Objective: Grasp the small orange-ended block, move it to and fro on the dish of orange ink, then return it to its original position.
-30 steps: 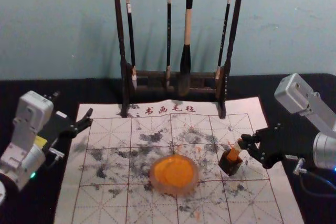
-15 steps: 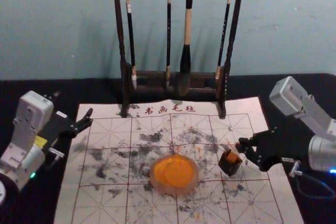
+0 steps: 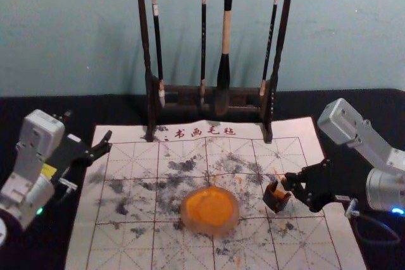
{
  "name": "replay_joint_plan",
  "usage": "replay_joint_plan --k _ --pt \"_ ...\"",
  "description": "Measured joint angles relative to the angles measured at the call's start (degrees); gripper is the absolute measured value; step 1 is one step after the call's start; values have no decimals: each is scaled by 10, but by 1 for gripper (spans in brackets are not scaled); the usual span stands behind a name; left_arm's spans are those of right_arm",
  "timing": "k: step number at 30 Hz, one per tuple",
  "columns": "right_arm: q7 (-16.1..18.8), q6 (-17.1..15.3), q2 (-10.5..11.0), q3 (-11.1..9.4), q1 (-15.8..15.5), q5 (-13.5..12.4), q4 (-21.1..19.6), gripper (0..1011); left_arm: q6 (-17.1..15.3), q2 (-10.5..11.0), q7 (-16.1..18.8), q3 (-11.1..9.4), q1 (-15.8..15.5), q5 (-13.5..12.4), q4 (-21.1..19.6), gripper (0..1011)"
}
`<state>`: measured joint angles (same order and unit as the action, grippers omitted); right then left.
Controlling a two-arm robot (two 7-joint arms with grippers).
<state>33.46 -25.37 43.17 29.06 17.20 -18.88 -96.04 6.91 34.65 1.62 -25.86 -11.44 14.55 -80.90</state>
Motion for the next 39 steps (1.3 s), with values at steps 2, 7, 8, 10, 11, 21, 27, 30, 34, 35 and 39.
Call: replay_joint_plan --k 2,7,8,10,11,21,27,30,34,35,39 --pt "1 0 -1 2 1 2 2 75 0 0 0 0 0 0 0 1001" --pt "4 0 -2 7 4 5 5 75 0 0 0 0 0 0 0 1002" --pt "5 0 -2 9 5 6 6 75 0 0 0 0 0 0 0 1001" --pt "6 0 -2 10 5 7 6 75 0 0 0 0 0 0 0 1001" --pt "8 -1 -2 11 6 8 7 75 0 0 0 0 0 0 0 1001" --pt "9 -3 -4 15 9 13 8 75 0 0 0 0 0 0 0 1001" --pt "9 -3 -5 16 9 16 8 75 0 0 0 0 0 0 0 1001" --pt "9 -3 -6 16 9 16 9 75 0 0 0 0 0 0 0 1001" --pt "9 -3 -6 17 10 18 11 75 0 0 0 0 0 0 0 1001" --pt "10 -3 -6 17 10 18 12 75 0 0 0 0 0 0 0 1001" --pt "11 -3 -7 17 11 19 13 75 0 0 0 0 0 0 0 1001"
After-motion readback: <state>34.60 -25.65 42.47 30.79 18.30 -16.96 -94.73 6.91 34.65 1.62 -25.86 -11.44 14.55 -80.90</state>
